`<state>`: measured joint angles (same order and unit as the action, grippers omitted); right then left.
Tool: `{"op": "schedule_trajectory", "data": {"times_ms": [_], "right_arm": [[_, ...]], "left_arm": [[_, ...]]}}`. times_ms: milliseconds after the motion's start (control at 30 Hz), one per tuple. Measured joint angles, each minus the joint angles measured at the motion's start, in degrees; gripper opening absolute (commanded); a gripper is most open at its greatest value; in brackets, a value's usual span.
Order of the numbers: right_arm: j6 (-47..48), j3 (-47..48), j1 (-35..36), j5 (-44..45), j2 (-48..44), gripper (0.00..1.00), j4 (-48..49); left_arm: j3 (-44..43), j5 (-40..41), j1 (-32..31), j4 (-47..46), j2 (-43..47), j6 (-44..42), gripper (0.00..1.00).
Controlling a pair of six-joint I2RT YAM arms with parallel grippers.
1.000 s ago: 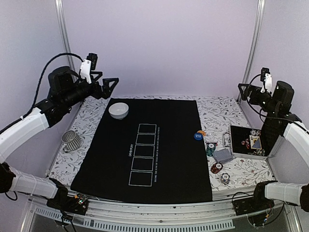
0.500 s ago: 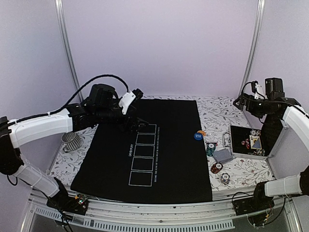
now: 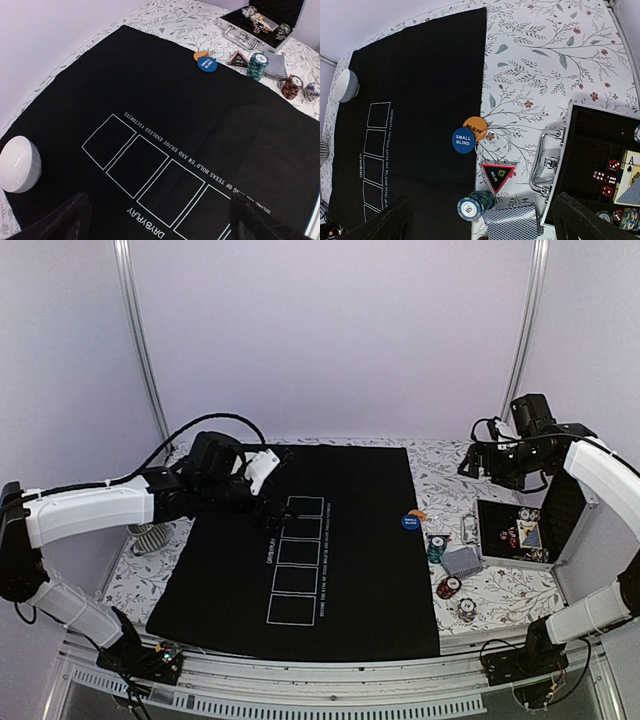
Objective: Distribute texas hold em gaming equipment
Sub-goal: Pick up the dealer button from the center of the board.
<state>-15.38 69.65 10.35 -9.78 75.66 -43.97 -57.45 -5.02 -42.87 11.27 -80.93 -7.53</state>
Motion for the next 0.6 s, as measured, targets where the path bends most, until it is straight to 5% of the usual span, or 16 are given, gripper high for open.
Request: {"op": "schedule_trajectory", "data": {"times_ms": [267, 600], "right_arm": [[2.7, 10.4, 8.8, 6.2, 15.0, 1.0, -2.7], [9.2, 17.6, 9.5, 6.3, 37.0, 0.96, -6.3]], "left_arm": [[0.4, 1.3, 0.0, -1.1, 0.8, -0.5, 0.98], [0.4, 2.1, 0.0, -1.0, 0.8, -0.8, 0.98]]}}
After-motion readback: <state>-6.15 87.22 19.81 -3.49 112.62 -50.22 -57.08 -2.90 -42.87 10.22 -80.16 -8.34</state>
